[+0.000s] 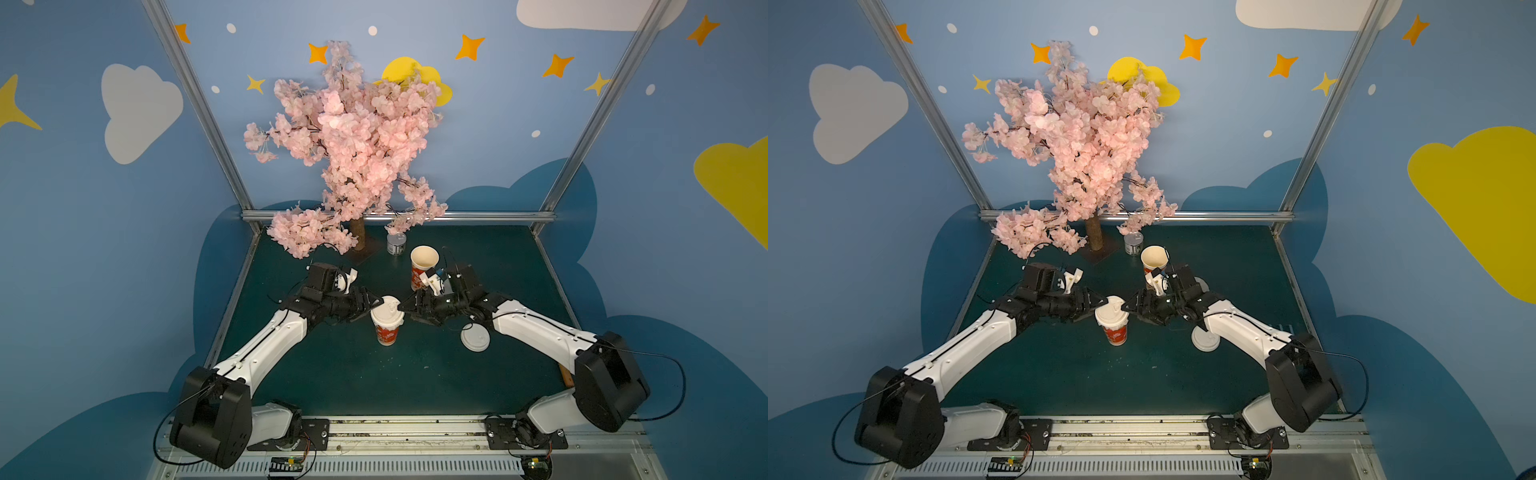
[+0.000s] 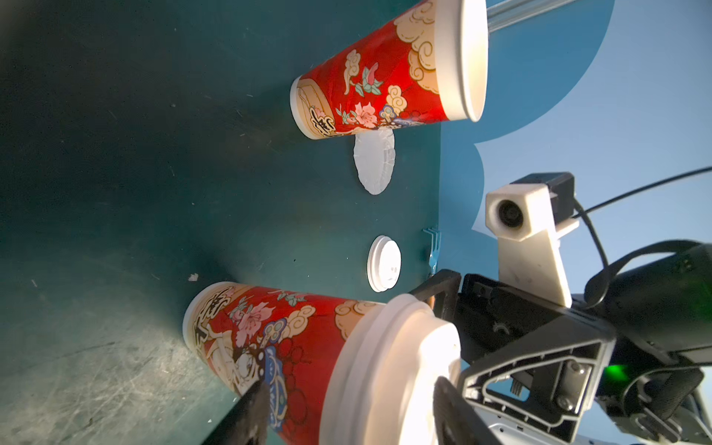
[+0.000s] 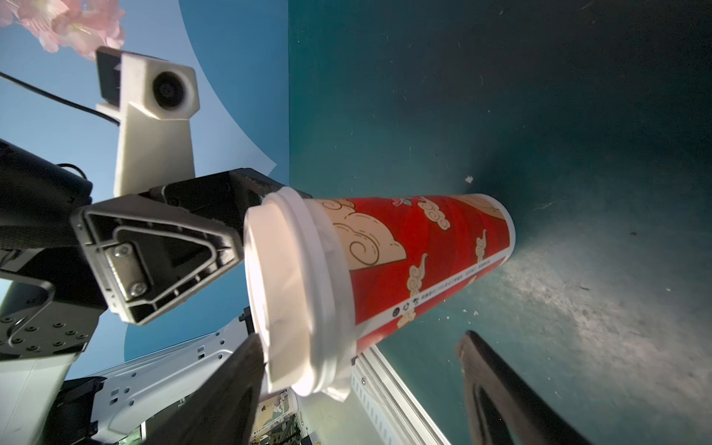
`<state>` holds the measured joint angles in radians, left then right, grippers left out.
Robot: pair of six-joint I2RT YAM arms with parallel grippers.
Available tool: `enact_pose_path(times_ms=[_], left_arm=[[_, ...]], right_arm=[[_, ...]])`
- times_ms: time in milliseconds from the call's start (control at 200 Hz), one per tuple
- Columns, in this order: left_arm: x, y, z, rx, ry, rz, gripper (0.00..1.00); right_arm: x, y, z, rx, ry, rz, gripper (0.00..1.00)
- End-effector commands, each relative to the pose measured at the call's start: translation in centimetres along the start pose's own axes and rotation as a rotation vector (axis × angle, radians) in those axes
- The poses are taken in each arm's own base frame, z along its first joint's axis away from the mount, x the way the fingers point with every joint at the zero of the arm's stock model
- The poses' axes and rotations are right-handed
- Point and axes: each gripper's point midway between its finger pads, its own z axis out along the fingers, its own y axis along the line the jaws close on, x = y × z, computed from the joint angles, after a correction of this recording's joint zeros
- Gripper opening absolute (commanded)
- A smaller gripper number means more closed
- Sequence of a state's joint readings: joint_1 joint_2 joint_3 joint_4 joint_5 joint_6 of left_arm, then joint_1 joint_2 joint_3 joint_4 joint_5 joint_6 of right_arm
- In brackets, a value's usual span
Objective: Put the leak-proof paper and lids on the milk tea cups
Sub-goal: Secure the cup lid on the cup, then pick up the leak-proof paper from the center of the board.
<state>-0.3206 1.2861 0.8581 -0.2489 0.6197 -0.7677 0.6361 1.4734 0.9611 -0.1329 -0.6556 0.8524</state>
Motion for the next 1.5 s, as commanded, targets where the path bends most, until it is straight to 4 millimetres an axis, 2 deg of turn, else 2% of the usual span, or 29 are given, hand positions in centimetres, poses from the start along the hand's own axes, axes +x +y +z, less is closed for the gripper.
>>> enact_pose_path(times_ms=[0,190,305,325,335,350,551,736,851,1127,1182,1287,1497], left_arm=[[-0.4,-1.9,-1.1,0.020,-0.015,0.035,0.73],[-0.9,-3.0,-2.2,0.006,-0.036,0.067,0.83],[-1.2,-3.9,-3.6,-0.029,-0.062,0.125,0.90],[-1.3,-4.1,-3.9,-0.034,-0.068,0.135,0.94],[-1.3,-4.2,-4.0,-0.034,-0.071,0.142,0.99],[-1.4,-4.4,-4.2,-0.037,-0.076,0.148,1.00],[-1.7,-5.8,-5.9,-0.044,-0.120,0.193,1.00],[-1.4,-7.5,-6.3,-0.012,-0.127,0.219,1.00],[-1.2,-8.2,-6.0,0.001,-0.121,0.233,1.00],[-1.4,-8.2,-5.3,-0.044,-0.104,0.260,0.96],[-1.6,-8.4,-5.4,-0.047,-0.106,0.272,0.96],[-1.9,-8.6,-5.3,-0.056,-0.106,0.281,0.96],[-2.3,-8.8,-5.1,-0.069,-0.102,0.283,0.97]], right_arm=[[-0.8,1.5,-0.9,-0.007,-0.015,-0.032,0.81],[-1.6,2.8,-2.6,0.008,-0.047,-0.067,0.82],[-2.2,2.2,-4.9,0.106,-0.109,-0.116,0.82],[-2.2,2.0,-5.3,0.127,-0.121,-0.115,0.82],[-2.4,1.8,-5.6,0.143,-0.134,-0.112,0.82],[-2.5,1.6,-5.9,0.162,-0.150,-0.109,0.82],[-3.9,-2.3,-10.2,0.377,-0.351,-0.177,0.81],[-2.9,-8.9,-13.6,0.579,-0.428,-0.052,0.75],[-3.5,-12.5,-14.9,0.588,-0.474,0.062,0.70],[-7.3,-18.9,-15.5,0.523,-0.533,0.306,0.51],[-8.0,-19.8,-15.0,0.495,-0.492,0.353,0.46],[-9.6,-21.1,-13.7,0.447,-0.387,0.340,0.39],[-11.6,-24.3,-12.5,0.439,-0.381,0.390,0.38]])
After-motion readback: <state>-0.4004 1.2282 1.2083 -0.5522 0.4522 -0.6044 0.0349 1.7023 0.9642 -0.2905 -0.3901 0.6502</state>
